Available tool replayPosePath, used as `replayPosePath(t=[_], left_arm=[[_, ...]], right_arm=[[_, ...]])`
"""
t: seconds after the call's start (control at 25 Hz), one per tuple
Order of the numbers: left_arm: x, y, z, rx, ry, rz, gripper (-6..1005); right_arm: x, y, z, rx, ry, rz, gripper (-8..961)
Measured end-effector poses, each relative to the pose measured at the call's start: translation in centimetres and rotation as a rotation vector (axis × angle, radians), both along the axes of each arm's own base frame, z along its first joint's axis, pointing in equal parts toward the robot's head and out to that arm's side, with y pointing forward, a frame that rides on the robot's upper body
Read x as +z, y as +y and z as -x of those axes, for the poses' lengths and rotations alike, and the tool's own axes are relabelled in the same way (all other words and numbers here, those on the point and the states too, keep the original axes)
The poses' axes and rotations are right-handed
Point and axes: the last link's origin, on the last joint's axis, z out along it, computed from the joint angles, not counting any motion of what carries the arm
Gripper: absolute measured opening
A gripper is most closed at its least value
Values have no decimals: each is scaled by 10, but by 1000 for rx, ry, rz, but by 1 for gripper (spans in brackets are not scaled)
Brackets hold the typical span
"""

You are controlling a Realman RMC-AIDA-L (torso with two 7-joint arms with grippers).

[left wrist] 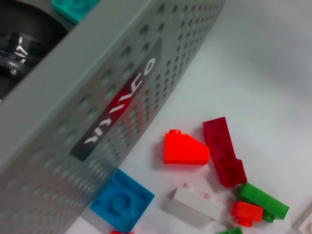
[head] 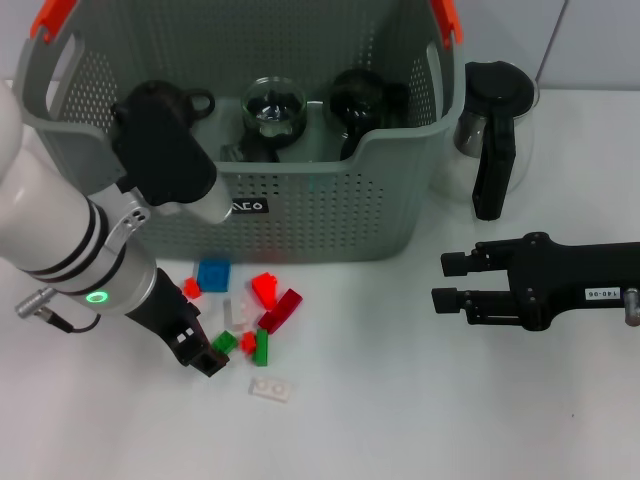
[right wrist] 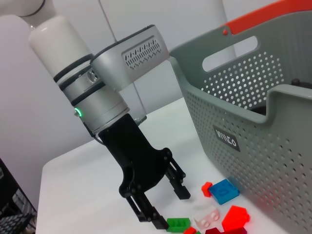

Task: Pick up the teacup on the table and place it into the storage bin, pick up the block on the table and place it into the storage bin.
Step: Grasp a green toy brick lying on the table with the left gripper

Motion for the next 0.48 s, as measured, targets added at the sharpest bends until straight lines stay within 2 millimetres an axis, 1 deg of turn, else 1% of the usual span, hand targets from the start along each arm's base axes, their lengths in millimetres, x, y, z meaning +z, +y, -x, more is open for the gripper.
replayPosePath(t=[0.24,0.48], left_arm=[[-7,-2,-5,-17,14,10,706],[-11,-1,-6,-33,52,1,697]], right_arm=[[0,-1,0,0,0,2,583],[0,-1,0,1,-1,5,583]])
